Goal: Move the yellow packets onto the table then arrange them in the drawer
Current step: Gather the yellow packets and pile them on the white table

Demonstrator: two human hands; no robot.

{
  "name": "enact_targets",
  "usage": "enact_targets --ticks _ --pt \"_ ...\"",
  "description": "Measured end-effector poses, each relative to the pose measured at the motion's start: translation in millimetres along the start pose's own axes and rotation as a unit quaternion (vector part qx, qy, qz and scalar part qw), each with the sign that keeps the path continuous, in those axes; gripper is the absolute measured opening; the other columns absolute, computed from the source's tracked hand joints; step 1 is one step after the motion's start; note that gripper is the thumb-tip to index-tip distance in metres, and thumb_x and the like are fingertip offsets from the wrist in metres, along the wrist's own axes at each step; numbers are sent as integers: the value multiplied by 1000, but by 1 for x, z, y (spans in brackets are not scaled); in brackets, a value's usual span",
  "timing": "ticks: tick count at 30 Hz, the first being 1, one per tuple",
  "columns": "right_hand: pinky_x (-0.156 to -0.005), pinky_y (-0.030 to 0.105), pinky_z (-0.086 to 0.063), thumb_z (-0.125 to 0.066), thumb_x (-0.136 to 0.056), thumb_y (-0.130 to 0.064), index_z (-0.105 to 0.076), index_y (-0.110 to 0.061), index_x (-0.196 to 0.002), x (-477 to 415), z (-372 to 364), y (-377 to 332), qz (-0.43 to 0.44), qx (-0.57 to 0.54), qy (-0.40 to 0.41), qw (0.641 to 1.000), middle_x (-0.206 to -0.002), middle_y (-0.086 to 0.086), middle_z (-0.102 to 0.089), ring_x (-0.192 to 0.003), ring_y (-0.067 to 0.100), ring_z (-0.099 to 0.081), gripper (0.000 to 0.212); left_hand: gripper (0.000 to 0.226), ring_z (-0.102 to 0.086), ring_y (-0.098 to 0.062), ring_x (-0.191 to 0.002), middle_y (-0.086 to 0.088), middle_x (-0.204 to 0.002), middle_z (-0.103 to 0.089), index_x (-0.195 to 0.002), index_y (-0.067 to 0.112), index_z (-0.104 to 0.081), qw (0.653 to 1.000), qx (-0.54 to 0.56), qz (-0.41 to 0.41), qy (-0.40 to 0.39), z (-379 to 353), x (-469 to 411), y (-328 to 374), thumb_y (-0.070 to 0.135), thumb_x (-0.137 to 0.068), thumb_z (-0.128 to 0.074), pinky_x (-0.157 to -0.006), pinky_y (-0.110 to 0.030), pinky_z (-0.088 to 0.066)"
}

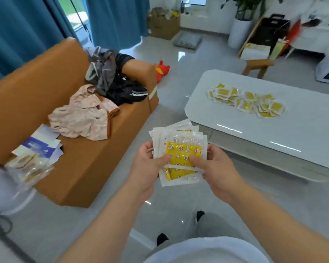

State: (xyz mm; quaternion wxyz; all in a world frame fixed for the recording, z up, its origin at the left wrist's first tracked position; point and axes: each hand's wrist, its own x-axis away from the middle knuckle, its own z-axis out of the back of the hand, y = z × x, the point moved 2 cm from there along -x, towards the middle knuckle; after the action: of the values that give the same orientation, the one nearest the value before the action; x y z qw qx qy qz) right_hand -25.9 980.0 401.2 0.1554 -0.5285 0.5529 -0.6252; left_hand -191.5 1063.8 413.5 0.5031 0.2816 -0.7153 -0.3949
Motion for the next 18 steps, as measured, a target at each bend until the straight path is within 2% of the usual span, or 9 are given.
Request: enact_targets --ticks 8,12,18 --pt "-83 48 -61 -75 -88 0 -62 -12 -117 -56 74 -16 4 -76 132 988 -108 7 -76 -94 27 -76 34 49 -73 -27 -101 -6 -117 -72 -126 20 -52 990 -71 50 -109 -93 -100 0 -5 -88 -70 -85 -51 -60" --pt "-82 48 -61 -75 -88 -1 -64 -14 -114 -109 118 -26 -14 -97 166 981 -105 6 -77 -93 26 -76 32 50 -72 -28 -102 -7 -116 -71 -123 22 -52 984 -113 67 -118 -149 -161 -2 -5 -86 -72 -89 -53 -58" --pt "-88 56 -59 -75 -89 -2 -65 -13 -116 -203 178 -60 -56 -101 171 979 -106 6 -77 -96 29 -76 31 49 -73 -27 -100 -10 -116 -71 -126 16 -50 979 -149 92 -107 -231 -250 9 -7 -87 -71 -87 -51 -60"
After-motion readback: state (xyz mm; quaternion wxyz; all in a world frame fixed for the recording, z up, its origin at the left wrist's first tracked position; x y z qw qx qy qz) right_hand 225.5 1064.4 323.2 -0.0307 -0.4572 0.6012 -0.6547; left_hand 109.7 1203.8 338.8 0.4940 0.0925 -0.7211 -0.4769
